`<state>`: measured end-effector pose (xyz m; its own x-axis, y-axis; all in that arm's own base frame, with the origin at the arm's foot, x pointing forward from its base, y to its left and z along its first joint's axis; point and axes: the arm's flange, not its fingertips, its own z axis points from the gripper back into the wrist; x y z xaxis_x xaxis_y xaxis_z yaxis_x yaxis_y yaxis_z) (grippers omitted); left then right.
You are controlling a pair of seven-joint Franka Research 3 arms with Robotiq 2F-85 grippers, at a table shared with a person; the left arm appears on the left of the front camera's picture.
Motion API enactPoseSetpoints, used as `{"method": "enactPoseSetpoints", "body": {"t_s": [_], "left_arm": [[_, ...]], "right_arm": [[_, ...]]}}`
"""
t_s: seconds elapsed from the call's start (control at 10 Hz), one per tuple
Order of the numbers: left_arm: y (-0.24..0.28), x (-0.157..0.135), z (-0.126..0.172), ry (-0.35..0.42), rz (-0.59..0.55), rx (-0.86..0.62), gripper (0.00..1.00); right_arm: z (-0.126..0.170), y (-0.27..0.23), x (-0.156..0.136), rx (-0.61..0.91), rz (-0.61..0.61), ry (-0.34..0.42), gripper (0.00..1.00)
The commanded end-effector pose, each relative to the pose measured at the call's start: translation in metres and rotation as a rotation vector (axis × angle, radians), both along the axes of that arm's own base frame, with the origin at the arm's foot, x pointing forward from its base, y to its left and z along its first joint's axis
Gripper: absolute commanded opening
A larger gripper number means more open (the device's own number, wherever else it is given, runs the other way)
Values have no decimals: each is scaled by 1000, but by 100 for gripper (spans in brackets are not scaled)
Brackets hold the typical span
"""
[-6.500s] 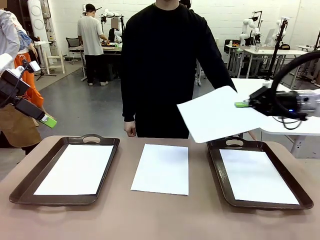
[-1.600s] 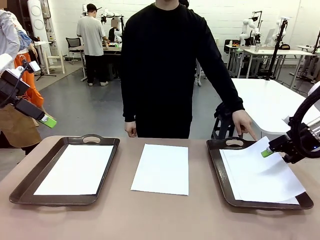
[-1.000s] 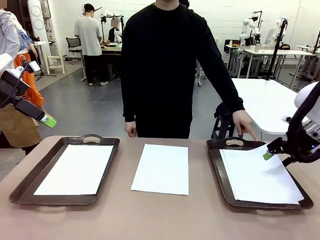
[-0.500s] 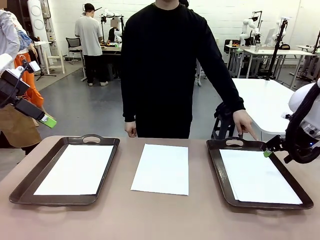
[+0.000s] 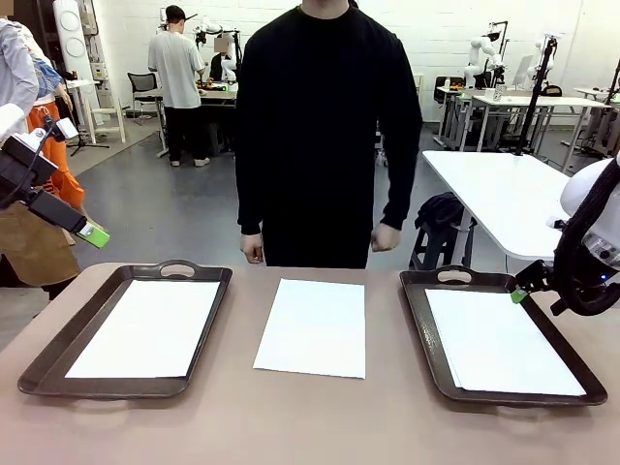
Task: Sort the A4 documents.
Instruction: Place the A4 Paper in the designated Handle tray, then receive the A4 Paper.
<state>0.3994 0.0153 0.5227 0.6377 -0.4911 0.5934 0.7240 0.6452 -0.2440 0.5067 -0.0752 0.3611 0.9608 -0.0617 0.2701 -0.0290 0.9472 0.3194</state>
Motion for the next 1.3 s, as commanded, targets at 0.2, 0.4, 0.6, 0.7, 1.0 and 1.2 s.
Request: {"method": "enactPoseSetpoints", "body": {"t_s": [0.2,0.4,0.6,0.7,1.0,1.2], "left_arm": [[1,0,0,-4,-7,-3,100],[1,0,0,-4,-7,-3,100],[1,0,0,-4,-7,-3,100],[1,0,0,-4,-7,-3,100],[1,0,0,-4,-7,-3,100],[1,0,0,-4,-7,-3,100]], "right_arm": [[-1,0,0,-3,10,-1,100],[-1,0,0,-3,10,-1,100],[-1,0,0,-3,10,-1,100],[-1,0,0,-3,10,-1,100],[-1,0,0,-3,10,-1,100],[-1,0,0,-3,10,-1,100]]}}
